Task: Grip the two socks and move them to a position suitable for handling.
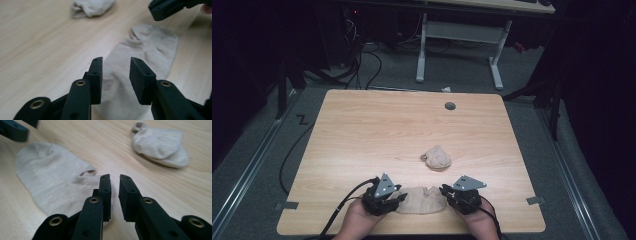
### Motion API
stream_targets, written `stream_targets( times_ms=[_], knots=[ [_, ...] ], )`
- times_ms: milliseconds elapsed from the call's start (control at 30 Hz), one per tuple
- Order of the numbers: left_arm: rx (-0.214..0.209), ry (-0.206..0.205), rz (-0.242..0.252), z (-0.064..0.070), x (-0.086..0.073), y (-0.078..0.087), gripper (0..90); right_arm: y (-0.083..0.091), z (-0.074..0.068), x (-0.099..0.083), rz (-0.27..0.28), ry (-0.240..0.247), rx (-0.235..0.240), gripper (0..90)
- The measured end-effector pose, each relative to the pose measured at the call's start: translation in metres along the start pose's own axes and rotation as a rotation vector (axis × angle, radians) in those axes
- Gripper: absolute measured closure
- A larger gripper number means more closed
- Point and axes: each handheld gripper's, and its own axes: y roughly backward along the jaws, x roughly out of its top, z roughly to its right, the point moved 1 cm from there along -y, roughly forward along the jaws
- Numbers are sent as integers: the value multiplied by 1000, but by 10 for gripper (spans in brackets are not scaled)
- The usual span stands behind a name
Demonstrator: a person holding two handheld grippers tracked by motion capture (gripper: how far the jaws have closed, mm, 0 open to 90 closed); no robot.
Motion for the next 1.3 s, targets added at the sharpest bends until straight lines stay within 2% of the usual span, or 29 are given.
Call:
stream_targets(
  times_ms=[100,133,167,200,233,267,300,333,367,400,433,467,500,533,567,600,667,700,800,967,1000,1067,1133,1200,1267,1300],
  knots=[
    [45,16,24,-19,-4,16,588,4,15,4,28,-15,-34,800],
    [52,26,34,-24,-6,20,588,4,15,4,28,-15,-34,800],
    [72,46,40,-33,-10,27,573,4,18,6,33,-13,-42,796],
    [96,85,45,-44,-18,35,556,3,26,11,38,-6,-65,795],
    [96,85,45,-44,-18,35,553,3,26,11,38,-6,-65,795],
    [120,110,18,-53,-31,38,542,0,38,20,40,-14,-93,835],
    [140,103,-6,-55,-36,38,533,-2,42,23,43,-25,-102,852],
    [140,103,-6,-55,-36,38,520,-2,42,23,43,-25,-102,852],
    [156,101,-24,-58,-41,38,509,-8,54,33,41,-38,-137,891],
    [165,109,-29,-60,-45,39,509,-8,54,33,41,-38,-137,891],
    [166,131,-25,-63,-48,40,501,-13,61,36,36,-48,-150,898],
    [167,152,-12,-66,-50,43,491,-25,75,42,18,-71,-170,899],
    [167,152,-12,-66,-50,43,487,-25,75,42,18,-71,-170,899],
    [167,157,-9,-66,-52,45,485,-40,85,45,-14,-94,-173,899],
    [170,155,-12,-66,-52,46,485,-46,87,45,-20,-92,-170,899],
    [170,155,-12,-66,-52,46,484,-46,87,45,-20,-92,-170,899],
    [171,158,-10,-65,-53,47,483,-58,87,45,-52,-81,-164,899],
    [173,161,-8,-64,-53,47,481,-67,86,44,-88,-54,-160,898],
    [170,158,-10,-62,-53,46,481,-70,83,39,-114,-47,-161,898],
    [151,141,-22,-59,-50,41,484,-63,76,32,-115,-30,-147,898],
    [140,139,-25,-58,-48,37,485,-57,69,27,-109,-41,-112,898],
    [135,135,-29,-58,-47,35,484,-55,67,25,-110,-33,-109,897],
    [127,127,-35,-56,-45,30,483,-51,59,23,-107,-33,-79,896],
    [118,114,-33,-53,-41,28,483,-49,45,20,-109,-6,-51,888],
    [117,110,-31,-53,-40,27,483,-49,42,20,-106,2,-48,885],
    [116,108,-31,-52,-40,26,483,-49,35,20,-105,10,-35,881]
  ],
)
